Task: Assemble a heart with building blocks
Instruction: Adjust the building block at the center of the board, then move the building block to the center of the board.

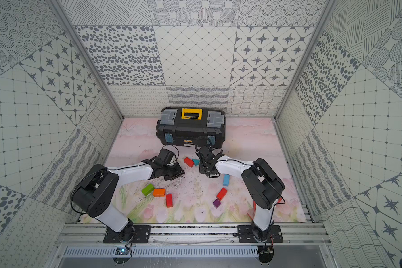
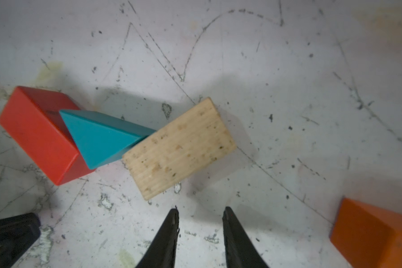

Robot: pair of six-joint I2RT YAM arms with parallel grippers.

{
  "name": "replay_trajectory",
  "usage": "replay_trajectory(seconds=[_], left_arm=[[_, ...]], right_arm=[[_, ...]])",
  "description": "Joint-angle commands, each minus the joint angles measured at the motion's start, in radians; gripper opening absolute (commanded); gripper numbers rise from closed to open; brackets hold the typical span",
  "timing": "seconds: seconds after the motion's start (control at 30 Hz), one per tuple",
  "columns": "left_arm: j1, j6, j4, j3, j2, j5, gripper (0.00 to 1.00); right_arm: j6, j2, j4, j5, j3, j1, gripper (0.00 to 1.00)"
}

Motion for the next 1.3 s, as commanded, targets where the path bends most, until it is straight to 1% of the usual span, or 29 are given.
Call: replay_trajectory(seconds=[0.0,0.47,0.7,0.87,0.9,0.93,0.97,1.03,1.1,1.13,1.23,1.27], left_arm=[[-0.004,-0.018,0.051,0.004,0.012,0.026,0.33],[-0.005,-0.008,0.040,-0.006,0.007,0.021,0.33],[-0.003,0.008,0.025,-0.006,-0.006,-0.001,0.33],[-0.004,0.035,-0.020,0.000,-0.030,-0.025,0.35],[-0.005,0.044,-0.036,0.000,-0.045,-0.034,0.36],[-0.004,0.055,-0.056,0.002,-0.062,-0.045,0.37],[-0.004,0.064,-0.076,0.003,-0.080,-0.057,0.37],[-0.003,0.089,-0.124,0.003,-0.124,-0.087,0.39],[-0.003,0.112,-0.168,0.004,-0.163,-0.109,0.40],[-0.003,0.122,-0.188,0.002,-0.181,-0.116,0.40],[-0.001,0.133,-0.219,-0.011,-0.222,-0.123,0.41],[-0.001,0.133,-0.222,-0.017,-0.230,-0.124,0.41]], right_arm=[[-0.003,0.030,0.026,0.029,0.039,0.003,0.35],[-0.014,0.071,0.018,0.060,0.072,-0.001,0.35],[-0.026,0.074,0.022,0.059,0.074,-0.001,0.35],[-0.032,0.018,-0.028,0.085,0.067,0.003,0.37],[-0.034,-0.010,-0.057,0.101,0.064,0.003,0.39],[-0.039,-0.041,-0.087,0.122,0.058,0.002,0.43],[-0.042,-0.070,-0.115,0.149,0.051,0.000,0.48],[-0.057,-0.123,-0.182,0.174,0.037,-0.020,0.63],[-0.069,-0.156,-0.229,0.134,0.022,-0.071,0.73],[-0.080,-0.166,-0.231,0.093,0.010,-0.102,0.76],[-0.100,-0.178,-0.218,0.036,-0.025,-0.180,0.83],[-0.102,-0.179,-0.202,0.011,-0.035,-0.205,0.84]])
